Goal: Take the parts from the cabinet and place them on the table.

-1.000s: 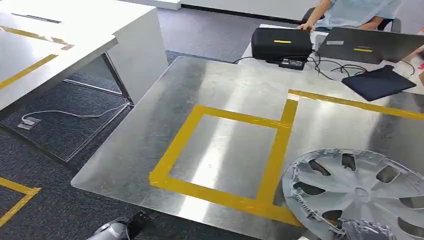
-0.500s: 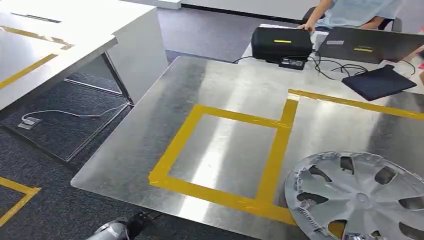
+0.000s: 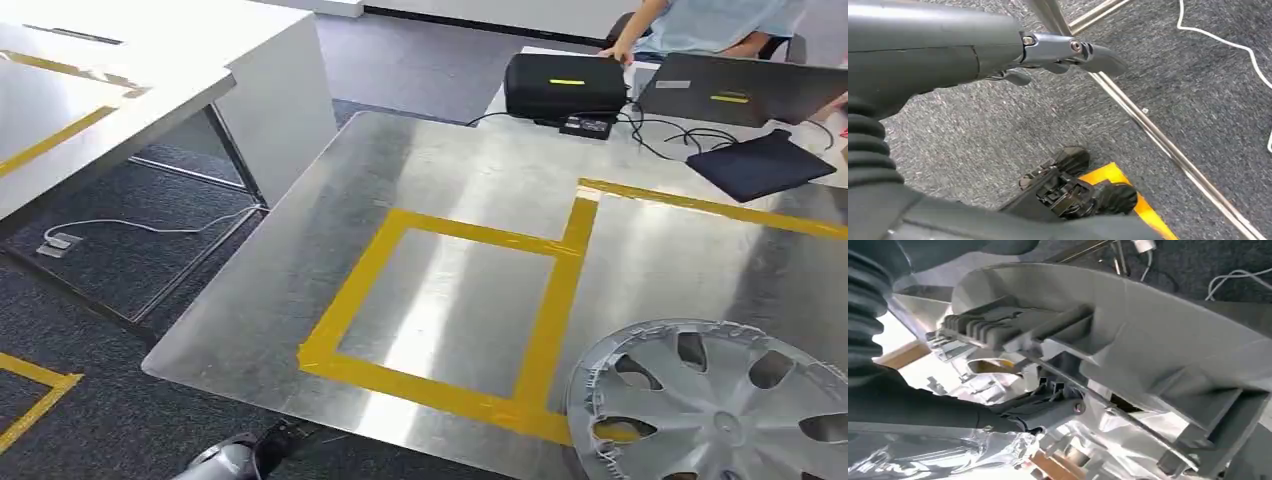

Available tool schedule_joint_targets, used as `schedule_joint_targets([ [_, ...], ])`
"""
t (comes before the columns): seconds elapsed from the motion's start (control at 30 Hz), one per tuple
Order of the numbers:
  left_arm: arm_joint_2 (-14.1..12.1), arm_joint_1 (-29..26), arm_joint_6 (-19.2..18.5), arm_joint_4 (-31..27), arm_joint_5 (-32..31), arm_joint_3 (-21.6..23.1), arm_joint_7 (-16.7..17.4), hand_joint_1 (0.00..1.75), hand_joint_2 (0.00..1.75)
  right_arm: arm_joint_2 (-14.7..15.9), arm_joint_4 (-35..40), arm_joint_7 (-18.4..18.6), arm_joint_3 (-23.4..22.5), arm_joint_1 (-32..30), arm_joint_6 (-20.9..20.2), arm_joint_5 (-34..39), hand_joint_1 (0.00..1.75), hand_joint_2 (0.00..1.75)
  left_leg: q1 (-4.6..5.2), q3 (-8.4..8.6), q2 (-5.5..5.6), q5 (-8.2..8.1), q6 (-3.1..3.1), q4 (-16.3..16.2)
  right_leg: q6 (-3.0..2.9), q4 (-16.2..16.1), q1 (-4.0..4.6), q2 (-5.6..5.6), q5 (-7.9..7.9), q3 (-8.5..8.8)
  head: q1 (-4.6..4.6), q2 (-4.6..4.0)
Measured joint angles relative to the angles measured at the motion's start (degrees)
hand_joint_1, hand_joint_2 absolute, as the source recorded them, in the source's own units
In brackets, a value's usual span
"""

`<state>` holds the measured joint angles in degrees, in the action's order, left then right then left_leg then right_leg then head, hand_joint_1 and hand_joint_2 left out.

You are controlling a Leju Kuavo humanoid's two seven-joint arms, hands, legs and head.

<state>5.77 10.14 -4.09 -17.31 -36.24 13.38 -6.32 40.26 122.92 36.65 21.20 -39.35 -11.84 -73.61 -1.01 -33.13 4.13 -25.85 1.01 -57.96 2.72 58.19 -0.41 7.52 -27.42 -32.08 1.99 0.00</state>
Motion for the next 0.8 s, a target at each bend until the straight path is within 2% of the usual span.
schedule_joint_targets([
  [0.13, 0.00, 0.03, 0.22, 0.00, 0.00, 0.02, 0.13, 0.00, 0.00, -0.72, 1.75, 0.00, -0.09, -0.15, -0.68, -2.30, 0.00, 1.75, 0.00, -0.01, 0.00, 0.00, 0.00, 0.00, 0.00, 0.00, -0.01, 0.00, 0.00, -0.04, -0.02, 0.00],
  [0.8, 0.00, 0.07, 0.26, 0.00, 0.00, 0.02, 0.15, 0.00, 0.00, -2.14, 3.57, 0.00, -0.09, -0.05, -1.25, -2.76, 0.00, 1.75, 0.00, -0.07, 0.00, 0.00, 0.00, 0.00, 0.00, 0.00, -0.01, 0.00, 0.00, 0.00, 0.00, 0.00],
])
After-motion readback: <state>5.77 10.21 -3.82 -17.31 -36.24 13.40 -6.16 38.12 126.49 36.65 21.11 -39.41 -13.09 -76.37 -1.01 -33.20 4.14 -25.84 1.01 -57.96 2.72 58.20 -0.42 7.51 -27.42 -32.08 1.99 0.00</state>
